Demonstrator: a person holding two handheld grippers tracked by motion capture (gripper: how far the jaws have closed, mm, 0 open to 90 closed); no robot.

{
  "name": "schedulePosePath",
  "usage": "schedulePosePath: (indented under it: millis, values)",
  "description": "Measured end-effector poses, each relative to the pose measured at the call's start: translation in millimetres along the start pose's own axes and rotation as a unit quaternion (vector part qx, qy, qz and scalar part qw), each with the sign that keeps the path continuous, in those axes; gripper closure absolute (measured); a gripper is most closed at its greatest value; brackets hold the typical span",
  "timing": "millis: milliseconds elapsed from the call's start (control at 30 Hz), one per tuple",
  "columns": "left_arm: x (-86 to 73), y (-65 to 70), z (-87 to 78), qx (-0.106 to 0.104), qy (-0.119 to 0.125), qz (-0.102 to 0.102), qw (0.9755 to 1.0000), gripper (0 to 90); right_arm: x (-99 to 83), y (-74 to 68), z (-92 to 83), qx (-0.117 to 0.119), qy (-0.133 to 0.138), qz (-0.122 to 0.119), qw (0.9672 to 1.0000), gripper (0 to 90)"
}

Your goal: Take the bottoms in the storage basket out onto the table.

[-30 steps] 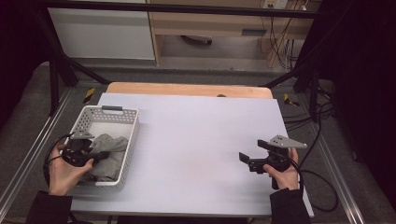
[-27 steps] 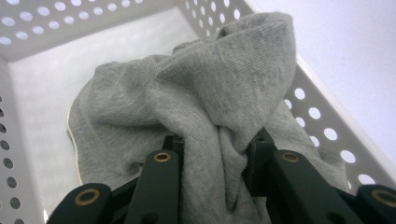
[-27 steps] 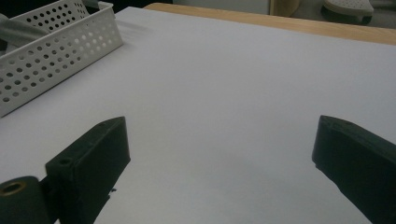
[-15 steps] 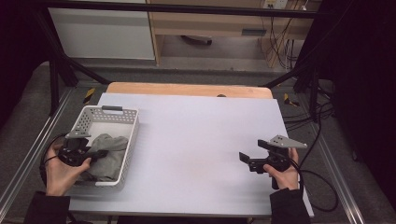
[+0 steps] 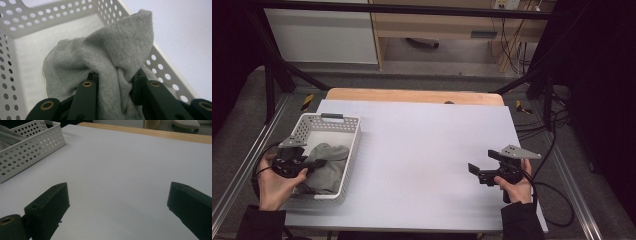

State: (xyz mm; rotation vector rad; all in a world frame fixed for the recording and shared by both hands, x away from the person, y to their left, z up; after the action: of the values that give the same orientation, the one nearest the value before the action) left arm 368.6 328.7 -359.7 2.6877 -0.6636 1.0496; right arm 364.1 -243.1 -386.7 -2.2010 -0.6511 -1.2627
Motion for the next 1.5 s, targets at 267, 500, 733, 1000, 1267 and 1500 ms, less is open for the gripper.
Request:
schedulePosePath:
  millis: [267,500,733,1000,1267,1500]
  values:
    - [1.2,-0.6,-4.8,0.001,0.007,-0.003,1.0000,72.2,-0.6,0.2,1.7,0.001,-0.003,-0.002,1.0000,4.3]
    - [2.1,-0.3,-7.1,0.001,0.011,0.000,0.9999,72.2,-0.4,0.2,1.2,0.000,-0.003,-0.001,1.0000,4.3]
    - [2.9,-0.5,-11.4,0.001,0.018,-0.002,0.9998,72.2,-0.4,0.6,1.2,0.000,-0.003,0.000,1.0000,4.3]
    - [3.3,-2.1,-17.6,0.001,0.028,-0.006,0.9996,72.3,-0.8,1.1,1.4,-0.001,-0.003,0.001,1.0000,4.3]
    - [4.1,-3.1,-23.3,0.002,0.038,-0.007,0.9992,72.2,-1.5,0.8,2.1,-0.003,-0.006,0.002,1.0000,4.3]
    - [4.5,-3.5,-27.7,0.001,0.045,-0.006,0.9990,72.2,-1.1,1.7,1.6,-0.005,-0.004,0.001,1.0000,4.3]
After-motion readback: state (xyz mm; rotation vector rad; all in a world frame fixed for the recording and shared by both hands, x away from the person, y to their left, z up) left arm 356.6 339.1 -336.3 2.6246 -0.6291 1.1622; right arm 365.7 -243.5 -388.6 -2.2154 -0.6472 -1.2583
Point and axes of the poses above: each handheld gripper's, and its own axes: z roughly forward along the jaws, x roughly out of its top, y roughly to its right, the point moved 1 cm from there along z, roughly forward along the jaws, and after that the axes turned 4 degrees about x, right-handed, at the moved point
